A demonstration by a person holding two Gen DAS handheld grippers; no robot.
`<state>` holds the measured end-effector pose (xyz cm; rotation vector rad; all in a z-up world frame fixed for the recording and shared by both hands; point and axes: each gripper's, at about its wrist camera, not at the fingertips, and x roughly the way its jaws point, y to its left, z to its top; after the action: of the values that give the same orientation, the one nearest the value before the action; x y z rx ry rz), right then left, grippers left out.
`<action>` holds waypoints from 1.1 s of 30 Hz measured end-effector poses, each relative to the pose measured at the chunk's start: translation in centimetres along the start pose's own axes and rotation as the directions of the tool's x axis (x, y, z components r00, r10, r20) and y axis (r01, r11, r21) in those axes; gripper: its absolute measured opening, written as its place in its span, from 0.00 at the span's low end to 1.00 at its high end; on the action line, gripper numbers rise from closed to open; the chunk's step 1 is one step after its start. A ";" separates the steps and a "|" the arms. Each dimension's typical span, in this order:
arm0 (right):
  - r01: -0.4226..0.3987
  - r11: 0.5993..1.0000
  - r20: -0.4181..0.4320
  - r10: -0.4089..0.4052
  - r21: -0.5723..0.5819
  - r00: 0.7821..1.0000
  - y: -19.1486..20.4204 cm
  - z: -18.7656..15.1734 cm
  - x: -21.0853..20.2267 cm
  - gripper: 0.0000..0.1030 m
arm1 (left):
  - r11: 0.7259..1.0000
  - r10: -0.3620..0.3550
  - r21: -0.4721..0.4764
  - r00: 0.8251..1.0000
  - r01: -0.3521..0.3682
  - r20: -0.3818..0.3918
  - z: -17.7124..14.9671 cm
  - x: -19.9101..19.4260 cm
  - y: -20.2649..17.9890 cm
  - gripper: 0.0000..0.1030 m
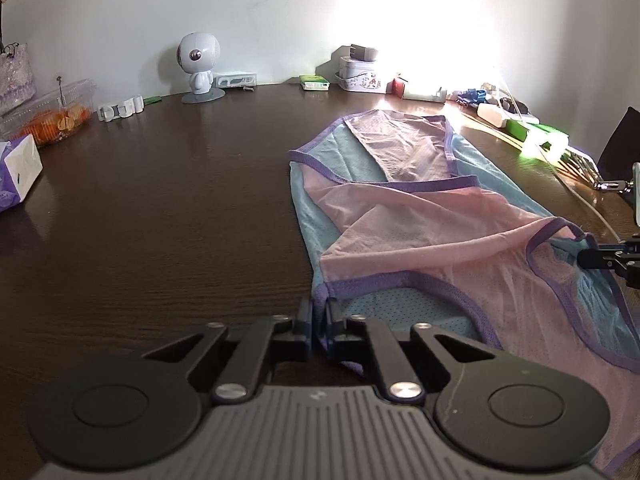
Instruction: Fold clothes
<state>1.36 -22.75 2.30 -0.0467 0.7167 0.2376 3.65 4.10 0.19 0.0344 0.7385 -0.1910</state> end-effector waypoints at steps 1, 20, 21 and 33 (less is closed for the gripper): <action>0.007 1.000 0.006 -0.008 0.013 1.000 -0.1 0.0 -0.1 0.02 | 1.000 0.010 0.000 1.000 -0.010 0.010 0.0 -0.2 0.0 0.04; 0.046 0.999 0.049 -0.045 -0.022 0.998 0.8 -1.6 -2.6 0.20 | 0.997 0.066 0.033 0.997 -0.067 0.030 -0.8 -2.0 0.4 0.21; 0.055 0.996 0.059 -0.051 -0.077 0.997 1.5 -1.6 -2.9 0.32 | 0.997 0.066 0.028 0.997 -0.066 0.026 -0.8 -2.0 0.5 0.30; 0.120 0.916 0.080 -0.097 -0.382 0.992 5.2 -1.4 -2.2 0.12 | 0.999 0.045 0.024 0.998 -0.045 0.032 -0.7 -1.7 -0.2 0.10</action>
<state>-2.41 -18.28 2.90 -0.4547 0.5964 0.2703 1.93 4.23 0.85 0.0710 0.7035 -0.1573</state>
